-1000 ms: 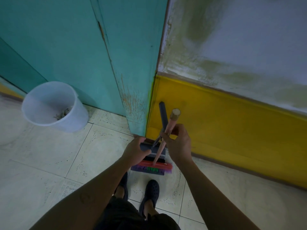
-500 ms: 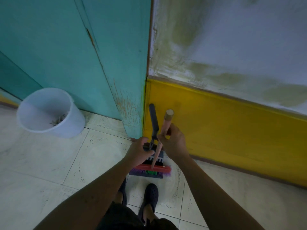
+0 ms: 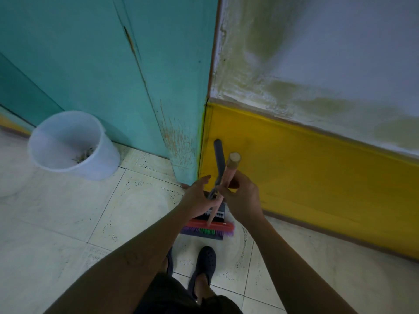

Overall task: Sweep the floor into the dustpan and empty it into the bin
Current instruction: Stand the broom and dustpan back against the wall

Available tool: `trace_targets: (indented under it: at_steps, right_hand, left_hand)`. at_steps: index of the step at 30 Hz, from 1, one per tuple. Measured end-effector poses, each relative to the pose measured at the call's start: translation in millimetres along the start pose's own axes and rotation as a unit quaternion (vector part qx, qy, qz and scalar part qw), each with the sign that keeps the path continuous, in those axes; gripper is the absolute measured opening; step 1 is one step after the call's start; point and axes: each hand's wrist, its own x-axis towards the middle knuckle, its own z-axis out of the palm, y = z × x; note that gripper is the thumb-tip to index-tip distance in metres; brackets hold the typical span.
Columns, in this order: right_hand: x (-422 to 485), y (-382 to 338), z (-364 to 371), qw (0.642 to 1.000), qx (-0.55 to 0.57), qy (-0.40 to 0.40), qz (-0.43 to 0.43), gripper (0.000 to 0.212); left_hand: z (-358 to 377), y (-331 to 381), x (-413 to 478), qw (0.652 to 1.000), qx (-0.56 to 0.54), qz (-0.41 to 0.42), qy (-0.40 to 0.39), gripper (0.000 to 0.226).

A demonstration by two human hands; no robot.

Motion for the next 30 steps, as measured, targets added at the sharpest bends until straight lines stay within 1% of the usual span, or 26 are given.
trace_targets:
  at_steps: [3, 6, 11, 14, 18, 20, 22, 24, 28, 30]
  right_hand:
    - [2, -2, 3, 0.999, -0.011, 0.034, -0.012, 0.015]
    - [4, -2, 6, 0.998, -0.027, 0.063, -0.011, 0.021]
    - [6, 0, 3, 0.999, 0.004, 0.044, 0.009, 0.022]
    - [6, 1, 2, 0.999, 0.022, 0.029, 0.018, 0.021]
    - [6, 0, -3, 0.998, 0.052, 0.003, 0.029, 0.021]
    - [4, -1, -8, 0.999, 0.047, -0.002, 0.014, 0.021]
    - [0, 1, -11, 1.0, 0.022, 0.008, -0.019, 0.02]
    - [-2, 5, -15, 0.998, -0.002, 0.021, -0.052, 0.016]
    - [-5, 4, -29, 0.996, -0.033, 0.041, -0.071, 0.018]
    - [-7, 0, -37, 0.995, -0.015, 0.053, -0.08, 0.02]
  left_hand:
    - [8, -11, 18, 1.0, -0.006, 0.019, -0.008, 0.091]
    - [12, -12, 26, 0.999, -0.007, 0.033, -0.024, 0.083]
    - [15, -6, 29, 0.997, -0.003, 0.077, -0.013, 0.054]
    - [17, -12, 34, 0.993, 0.021, 0.117, 0.0, 0.045]
    - [13, -16, 38, 0.984, 0.075, 0.163, -0.006, 0.042]
    - [14, -15, 38, 0.98, 0.081, 0.183, -0.019, 0.044]
    - [16, -10, 36, 0.976, 0.09, 0.196, -0.037, 0.042]
    - [17, -4, 36, 0.969, 0.112, 0.214, -0.052, 0.039]
    - [18, 9, 38, 0.957, 0.127, 0.252, -0.063, 0.04]
    - [16, 16, 39, 0.949, 0.14, 0.274, -0.068, 0.042]
